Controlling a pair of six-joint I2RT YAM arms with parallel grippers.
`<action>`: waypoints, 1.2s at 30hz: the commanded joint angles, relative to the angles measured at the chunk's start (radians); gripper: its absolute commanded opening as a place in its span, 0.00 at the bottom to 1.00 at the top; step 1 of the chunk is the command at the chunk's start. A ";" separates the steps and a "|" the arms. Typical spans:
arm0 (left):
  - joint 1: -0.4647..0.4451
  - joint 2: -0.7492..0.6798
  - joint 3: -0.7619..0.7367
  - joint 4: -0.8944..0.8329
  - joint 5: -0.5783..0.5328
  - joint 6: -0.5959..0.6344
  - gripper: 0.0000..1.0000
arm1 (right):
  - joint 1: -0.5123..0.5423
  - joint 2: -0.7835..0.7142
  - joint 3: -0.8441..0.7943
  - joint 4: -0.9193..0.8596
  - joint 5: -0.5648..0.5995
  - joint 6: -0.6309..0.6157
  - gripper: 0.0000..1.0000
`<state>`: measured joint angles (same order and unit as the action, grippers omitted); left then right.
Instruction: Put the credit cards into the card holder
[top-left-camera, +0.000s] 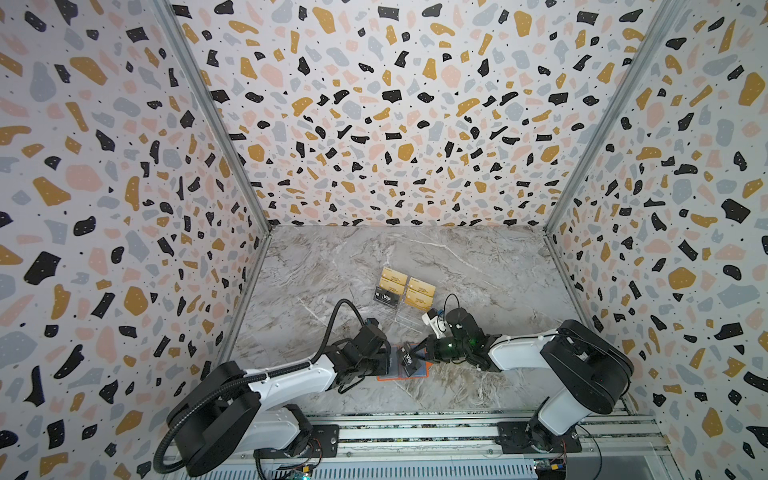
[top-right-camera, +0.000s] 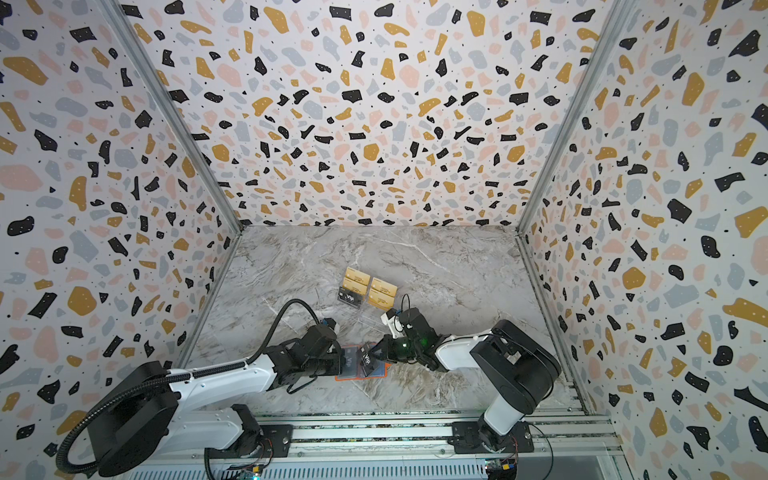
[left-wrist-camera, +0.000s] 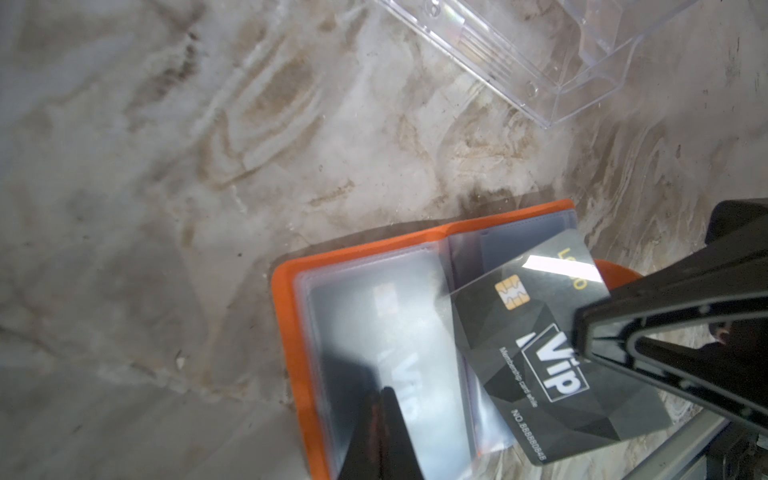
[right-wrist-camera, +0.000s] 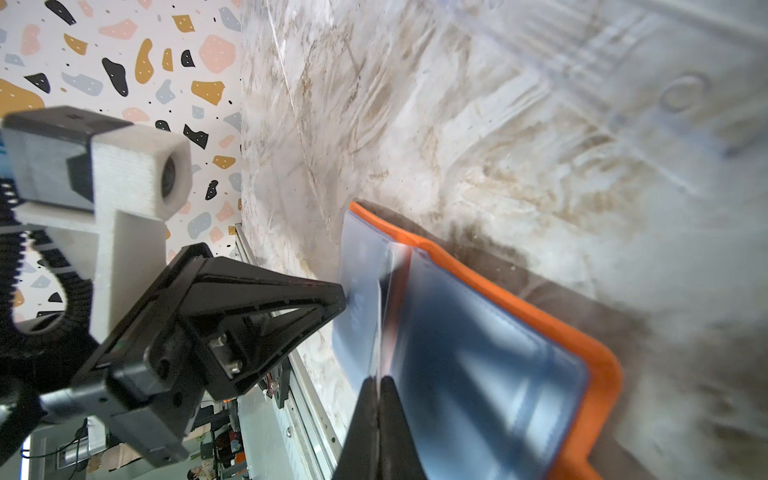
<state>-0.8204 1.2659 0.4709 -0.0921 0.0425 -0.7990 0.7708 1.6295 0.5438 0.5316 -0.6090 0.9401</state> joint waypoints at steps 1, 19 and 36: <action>-0.005 -0.016 -0.005 0.007 -0.001 0.000 0.06 | 0.007 0.019 0.028 0.046 0.001 0.018 0.00; -0.006 -0.018 -0.017 0.025 0.011 -0.013 0.03 | 0.051 0.099 -0.034 0.269 0.082 0.134 0.00; -0.009 -0.018 -0.038 0.033 0.025 -0.026 0.00 | 0.080 0.166 -0.103 0.464 0.159 0.199 0.00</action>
<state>-0.8215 1.2587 0.4492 -0.0731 0.0555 -0.8154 0.8394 1.7893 0.4538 0.9607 -0.4885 1.1229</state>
